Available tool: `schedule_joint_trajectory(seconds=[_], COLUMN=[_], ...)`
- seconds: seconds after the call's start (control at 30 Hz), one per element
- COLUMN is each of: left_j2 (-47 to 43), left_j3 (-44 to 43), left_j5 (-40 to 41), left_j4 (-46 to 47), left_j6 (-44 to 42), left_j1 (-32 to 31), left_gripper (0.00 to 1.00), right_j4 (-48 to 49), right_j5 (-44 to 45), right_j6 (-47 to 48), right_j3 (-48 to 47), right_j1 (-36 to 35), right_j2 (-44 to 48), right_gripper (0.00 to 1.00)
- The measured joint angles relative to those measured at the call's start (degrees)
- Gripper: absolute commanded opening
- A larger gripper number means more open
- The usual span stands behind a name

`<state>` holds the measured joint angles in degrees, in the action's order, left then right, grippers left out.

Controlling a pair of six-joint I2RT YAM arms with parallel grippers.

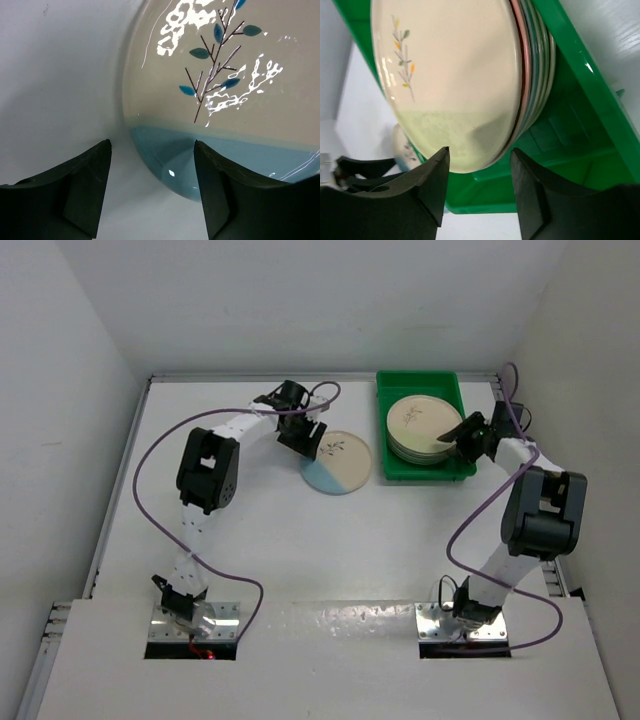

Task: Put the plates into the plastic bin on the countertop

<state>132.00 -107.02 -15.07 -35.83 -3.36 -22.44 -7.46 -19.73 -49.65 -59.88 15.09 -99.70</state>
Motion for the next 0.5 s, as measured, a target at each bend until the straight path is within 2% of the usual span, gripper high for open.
schedule_joint_trajectory(seconds=[0.13, 0.17, 0.23, 0.27, 0.3, 0.37, 0.4, 0.5], left_j2=[0.15, 0.24, 0.79, 1.29, 1.57, 2.12, 2.16, 2.12], left_j3=[0.00, -0.02, -0.68, -1.46, -2.36, -3.52, -3.61, -3.34], left_j5=[1.03, 1.60, 2.19, 1.70, 2.38, 1.25, 0.42, -2.40], left_j4=[0.26, 0.33, 0.11, -0.26, -0.90, -1.20, -1.27, -1.09], left_j6=[0.00, 0.00, 0.20, 0.46, 0.26, -0.42, -0.72, -2.95], left_j1=[-0.72, -0.90, -1.22, -1.27, -1.31, -0.79, -0.76, -0.76], left_gripper=[0.68, 0.59, 0.33, 0.06, 0.00, 0.00, 0.00, 0.00], right_j4=[-4.70, -6.03, -8.46, -9.35, -10.14, -10.93, -10.93, -10.14], right_j5=[4.02, 5.49, 7.72, 8.50, 9.51, 10.58, 10.64, 7.78], right_j6=[4.28, 5.60, 8.33, 9.51, 10.86, 13.40, 14.78, 19.65], right_j3=[-0.83, -0.83, -0.85, -0.87, -0.90, -0.96, -0.98, -1.03], right_j1=[-2.56, -3.58, -6.40, -7.76, -9.33, -12.57, -14.05, -18.36], right_j2=[0.74, 1.22, 2.73, 3.63, 4.76, 7.23, 8.33, 10.67], right_gripper=[0.55, 0.55, 0.57, 0.57, 0.59, 0.64, 0.72, 0.81])
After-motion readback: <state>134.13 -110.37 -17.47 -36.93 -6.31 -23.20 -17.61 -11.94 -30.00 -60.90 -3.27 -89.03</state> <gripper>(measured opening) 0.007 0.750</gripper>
